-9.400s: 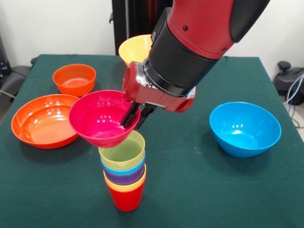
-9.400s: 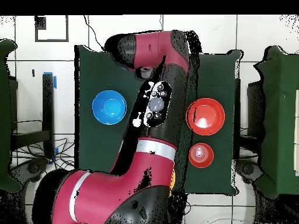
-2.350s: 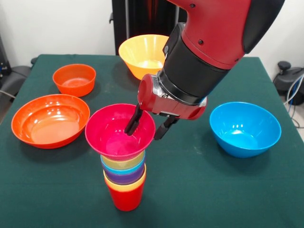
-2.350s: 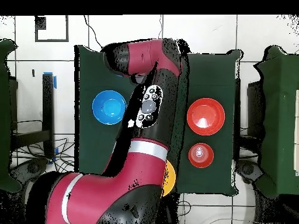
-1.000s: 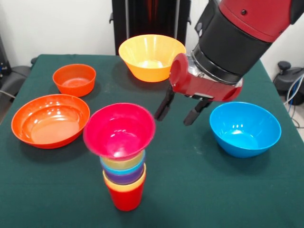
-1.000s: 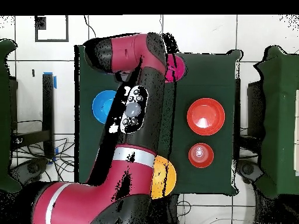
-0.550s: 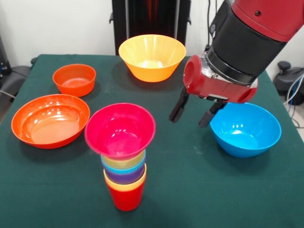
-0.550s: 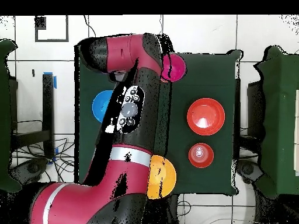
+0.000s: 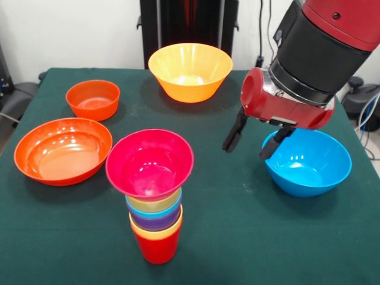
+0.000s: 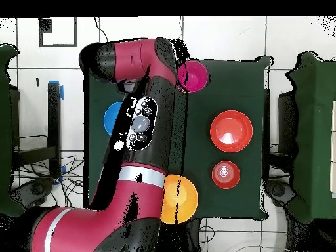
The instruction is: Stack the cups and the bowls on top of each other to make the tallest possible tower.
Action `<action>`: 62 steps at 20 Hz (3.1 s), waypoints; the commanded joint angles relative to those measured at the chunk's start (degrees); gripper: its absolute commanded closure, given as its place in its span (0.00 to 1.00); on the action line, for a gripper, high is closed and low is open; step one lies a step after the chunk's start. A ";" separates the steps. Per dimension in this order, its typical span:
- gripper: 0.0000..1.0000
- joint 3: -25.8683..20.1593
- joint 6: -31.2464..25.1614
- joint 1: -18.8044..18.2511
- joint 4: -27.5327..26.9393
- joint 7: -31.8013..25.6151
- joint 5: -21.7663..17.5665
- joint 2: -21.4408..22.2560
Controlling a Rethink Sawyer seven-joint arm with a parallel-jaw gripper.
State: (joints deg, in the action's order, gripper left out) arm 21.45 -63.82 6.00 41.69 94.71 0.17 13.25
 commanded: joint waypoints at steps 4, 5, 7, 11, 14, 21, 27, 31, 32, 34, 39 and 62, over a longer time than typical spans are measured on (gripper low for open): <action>0.00 -3.88 -1.33 1.92 7.62 14.20 1.74 -0.93; 0.00 -3.84 -1.42 2.06 7.52 14.94 1.97 -1.11; 0.00 -3.83 -1.20 2.38 7.77 16.35 2.41 -1.20; 0.00 -4.02 -1.41 2.87 7.86 18.69 3.32 -1.26; 0.00 -4.38 -0.78 3.12 8.52 20.30 3.97 -1.23; 0.00 -4.55 0.56 3.57 9.17 24.60 5.39 -1.89; 0.00 -4.85 2.56 4.07 11.13 29.02 6.84 -1.77; 0.00 -5.18 3.48 4.44 11.98 31.31 7.83 -1.83; 0.00 -5.34 3.70 4.48 12.17 31.79 8.11 -1.82; 0.00 -5.71 4.59 4.58 12.48 32.65 8.61 -1.96; 0.00 -6.16 5.80 4.67 12.87 34.15 10.12 -2.08; 0.00 -5.73 10.46 7.12 13.95 39.98 17.42 -4.12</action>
State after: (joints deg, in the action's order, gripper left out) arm 21.44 -57.94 12.24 49.07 120.34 16.53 12.86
